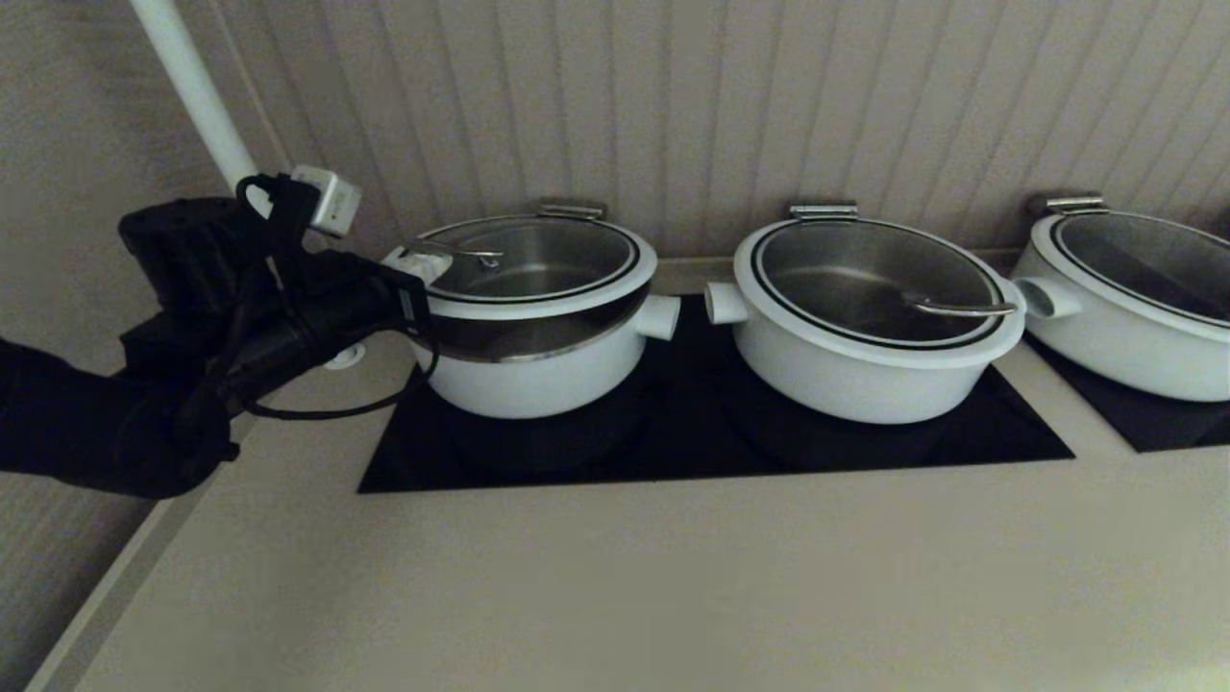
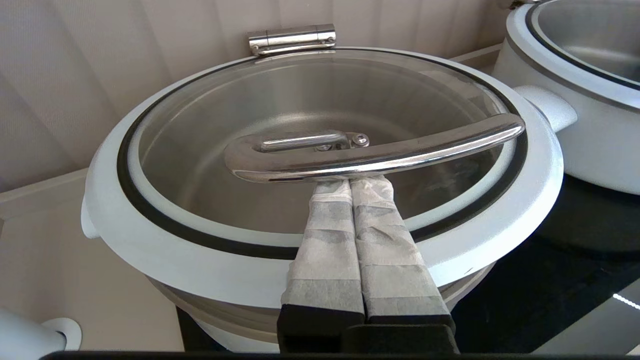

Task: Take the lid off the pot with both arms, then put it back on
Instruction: Hold the pot lid with the right arm

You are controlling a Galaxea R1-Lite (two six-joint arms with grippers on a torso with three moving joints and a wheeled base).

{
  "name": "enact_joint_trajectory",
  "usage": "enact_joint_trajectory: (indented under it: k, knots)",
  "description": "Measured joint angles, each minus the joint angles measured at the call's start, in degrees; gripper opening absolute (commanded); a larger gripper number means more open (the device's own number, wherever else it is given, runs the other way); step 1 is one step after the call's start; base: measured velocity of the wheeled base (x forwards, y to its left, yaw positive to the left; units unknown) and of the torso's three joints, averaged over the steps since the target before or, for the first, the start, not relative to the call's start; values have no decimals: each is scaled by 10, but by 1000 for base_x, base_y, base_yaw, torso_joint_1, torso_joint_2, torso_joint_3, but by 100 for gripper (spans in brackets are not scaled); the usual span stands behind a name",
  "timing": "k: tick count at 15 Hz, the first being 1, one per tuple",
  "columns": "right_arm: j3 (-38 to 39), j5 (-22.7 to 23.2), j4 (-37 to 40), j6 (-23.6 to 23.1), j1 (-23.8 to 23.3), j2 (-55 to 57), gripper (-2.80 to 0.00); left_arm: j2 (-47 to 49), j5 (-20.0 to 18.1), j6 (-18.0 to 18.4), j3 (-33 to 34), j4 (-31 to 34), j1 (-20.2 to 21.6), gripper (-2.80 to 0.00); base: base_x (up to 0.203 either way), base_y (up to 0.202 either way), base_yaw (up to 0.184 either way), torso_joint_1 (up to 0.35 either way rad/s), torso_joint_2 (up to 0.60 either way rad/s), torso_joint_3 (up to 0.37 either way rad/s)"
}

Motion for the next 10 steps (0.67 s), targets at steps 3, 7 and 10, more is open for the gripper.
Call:
enact_joint_trajectory:
  k: [3,7,10]
  knots:
    - [-23,13,-23,-1,3,49,-280,0,0,0,1,-1,-1,-280,0,0,0,0,0,0]
    - [-36,30,-91,-14,26,149,-280,0,2,0,-1,-1,-2,-280,0,0,0,0,0,0]
    - [-37,93,-149,-23,48,226,-280,1,3,0,-4,0,-2,-280,0,0,0,0,0,0]
